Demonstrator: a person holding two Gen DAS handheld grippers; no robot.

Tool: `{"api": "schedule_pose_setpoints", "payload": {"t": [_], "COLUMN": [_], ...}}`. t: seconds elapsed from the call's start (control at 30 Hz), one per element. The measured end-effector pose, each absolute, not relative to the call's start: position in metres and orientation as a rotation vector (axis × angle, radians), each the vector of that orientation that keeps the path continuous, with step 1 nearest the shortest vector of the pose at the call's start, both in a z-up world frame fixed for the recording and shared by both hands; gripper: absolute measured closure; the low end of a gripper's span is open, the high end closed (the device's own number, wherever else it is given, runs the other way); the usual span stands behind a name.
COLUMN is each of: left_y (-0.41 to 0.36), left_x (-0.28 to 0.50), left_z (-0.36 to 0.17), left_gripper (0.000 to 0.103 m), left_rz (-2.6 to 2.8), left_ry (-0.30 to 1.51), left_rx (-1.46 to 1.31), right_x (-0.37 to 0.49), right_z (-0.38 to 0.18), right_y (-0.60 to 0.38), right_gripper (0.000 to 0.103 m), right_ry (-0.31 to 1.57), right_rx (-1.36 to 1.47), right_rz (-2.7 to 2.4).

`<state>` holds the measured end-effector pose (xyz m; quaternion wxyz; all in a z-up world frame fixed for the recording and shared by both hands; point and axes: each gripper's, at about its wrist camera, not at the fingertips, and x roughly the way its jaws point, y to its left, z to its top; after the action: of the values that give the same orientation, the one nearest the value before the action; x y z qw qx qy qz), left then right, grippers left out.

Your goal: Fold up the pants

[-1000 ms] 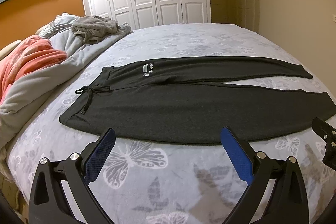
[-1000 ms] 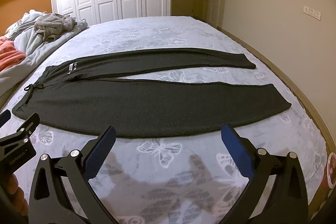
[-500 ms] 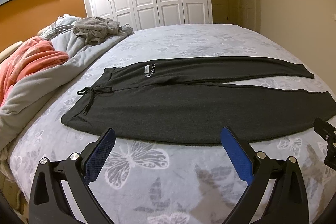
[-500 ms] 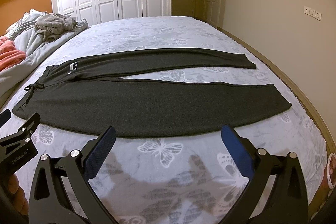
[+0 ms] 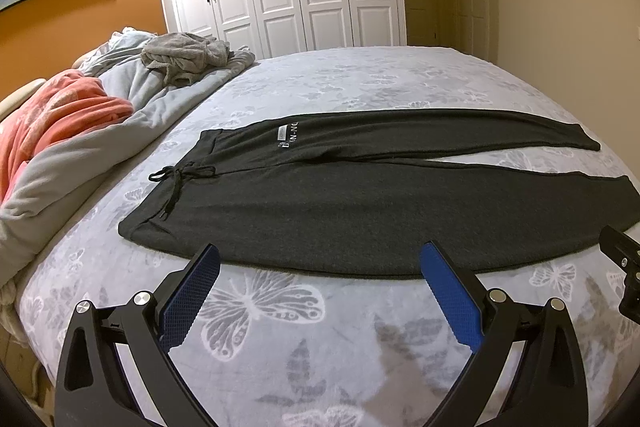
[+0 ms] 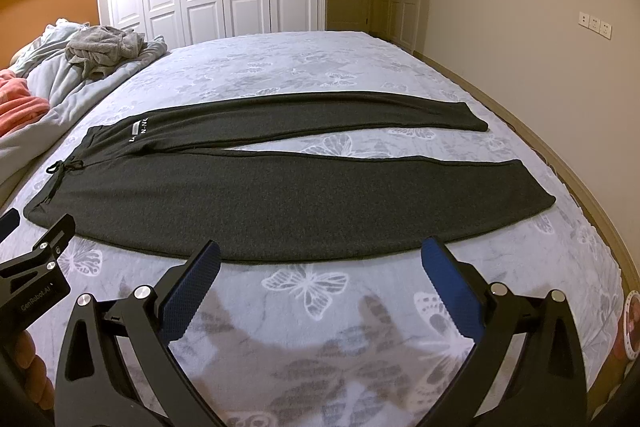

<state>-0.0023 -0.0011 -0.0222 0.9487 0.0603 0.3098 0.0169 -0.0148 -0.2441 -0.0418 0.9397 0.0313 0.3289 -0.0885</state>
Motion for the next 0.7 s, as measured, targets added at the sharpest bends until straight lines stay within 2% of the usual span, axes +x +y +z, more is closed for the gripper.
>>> {"api": "schedule_pose_setpoints", "payload": {"t": [0.7], "left_y": [-0.0022], "left_x": [-0.0012], "left_z": [-0.0216], "left_gripper": [0.005], "left_rz": [0.045], "left_ry": [0.624], "left_rx": [0.129], "right_x": [-0.0148], "right_z": [-0.0425], "right_y": [-0.2444], "right_gripper": [0.005], "right_ry": [0.673], "right_rx": [0.064], "right_rz": [-0.18]}}
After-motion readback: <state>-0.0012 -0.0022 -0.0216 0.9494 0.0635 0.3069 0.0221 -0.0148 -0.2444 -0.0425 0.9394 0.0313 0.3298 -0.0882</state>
